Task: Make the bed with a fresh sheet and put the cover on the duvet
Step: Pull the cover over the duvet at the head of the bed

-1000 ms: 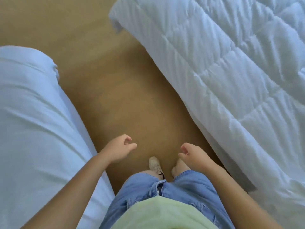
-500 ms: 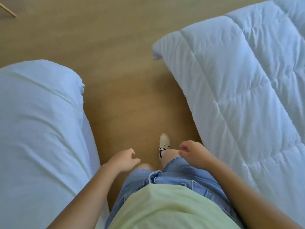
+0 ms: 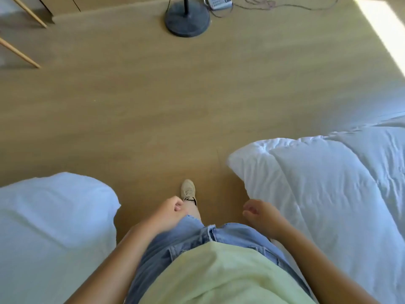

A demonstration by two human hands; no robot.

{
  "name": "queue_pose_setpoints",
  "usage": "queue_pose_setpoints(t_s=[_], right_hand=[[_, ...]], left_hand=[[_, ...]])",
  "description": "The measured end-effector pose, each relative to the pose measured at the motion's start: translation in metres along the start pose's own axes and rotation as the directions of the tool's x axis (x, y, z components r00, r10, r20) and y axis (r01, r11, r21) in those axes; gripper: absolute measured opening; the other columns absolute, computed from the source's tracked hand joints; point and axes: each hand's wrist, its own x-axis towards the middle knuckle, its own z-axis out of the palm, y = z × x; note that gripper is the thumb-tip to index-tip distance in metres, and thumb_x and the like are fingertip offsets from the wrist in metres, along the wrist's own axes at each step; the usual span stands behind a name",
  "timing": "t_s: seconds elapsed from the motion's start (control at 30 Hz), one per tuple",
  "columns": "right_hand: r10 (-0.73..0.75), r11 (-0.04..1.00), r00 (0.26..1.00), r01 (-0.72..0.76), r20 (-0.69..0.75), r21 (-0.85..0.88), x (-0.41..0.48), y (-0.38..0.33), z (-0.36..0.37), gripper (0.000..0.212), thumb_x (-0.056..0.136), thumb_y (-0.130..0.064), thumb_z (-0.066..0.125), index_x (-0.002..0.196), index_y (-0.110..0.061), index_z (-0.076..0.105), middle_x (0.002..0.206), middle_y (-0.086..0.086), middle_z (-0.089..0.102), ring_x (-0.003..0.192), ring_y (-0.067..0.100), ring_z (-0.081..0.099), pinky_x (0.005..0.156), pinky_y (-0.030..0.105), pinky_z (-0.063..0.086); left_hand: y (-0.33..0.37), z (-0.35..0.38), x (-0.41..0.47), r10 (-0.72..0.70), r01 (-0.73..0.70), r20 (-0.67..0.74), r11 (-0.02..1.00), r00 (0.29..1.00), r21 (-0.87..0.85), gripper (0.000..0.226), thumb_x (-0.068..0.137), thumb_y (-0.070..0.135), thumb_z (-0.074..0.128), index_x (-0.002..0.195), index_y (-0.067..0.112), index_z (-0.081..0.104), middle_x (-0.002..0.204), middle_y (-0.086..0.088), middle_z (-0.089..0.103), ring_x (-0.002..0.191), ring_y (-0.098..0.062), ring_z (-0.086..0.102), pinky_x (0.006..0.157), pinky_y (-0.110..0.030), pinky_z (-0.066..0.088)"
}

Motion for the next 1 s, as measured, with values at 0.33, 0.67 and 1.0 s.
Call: queue_pose_setpoints(t_s=[0.33,0.67,1.0], right_hand=[[0.099,0.984,0.992,-0.087,-0.074,0.154,0.167,-0.037,-0.175,0.032,0.096,-0.028,0.048,0.125,-0.017,0.056,0.119,0.0,0.058,0.101,0.018,0.056,0.086,0.026,0.043],[0.277,0.936,0.938,-0.214,-0.207,0.28,0.308,0.022,-0.429,0.034,0.094,-0.026,0.047,0.124,-0.015,0.055,0.119,0.005,0.058,0.105,0.023,0.056,0.082,0.027,0.042],[0.529,0.78,0.811,-0.349,-0.249,0.52,0.411,0.141,-0.657,0.032,0.095,-0.026,0.044,0.123,-0.015,0.054,0.117,0.002,0.059,0.103,0.02,0.056,0.085,0.029,0.045]], left_hand=[[0.182,-0.204,0.209,0.039,-0.076,0.111,0.934,0.993,0.35,0.035,0.09,0.038,0.057,0.118,0.017,0.055,0.102,0.004,0.055,0.094,-0.015,0.054,0.079,-0.022,0.039],[0.5,-0.252,0.379,0.153,-0.279,0.311,0.866,0.938,0.415,0.022,0.09,0.028,0.057,0.107,0.015,0.057,0.102,-0.001,0.058,0.091,-0.015,0.054,0.081,-0.027,0.043],[0.849,-0.244,0.564,0.234,-0.471,0.461,0.721,0.856,0.508,0.017,0.089,0.032,0.056,0.097,0.017,0.059,0.104,-0.002,0.06,0.09,-0.019,0.056,0.078,-0.029,0.044]])
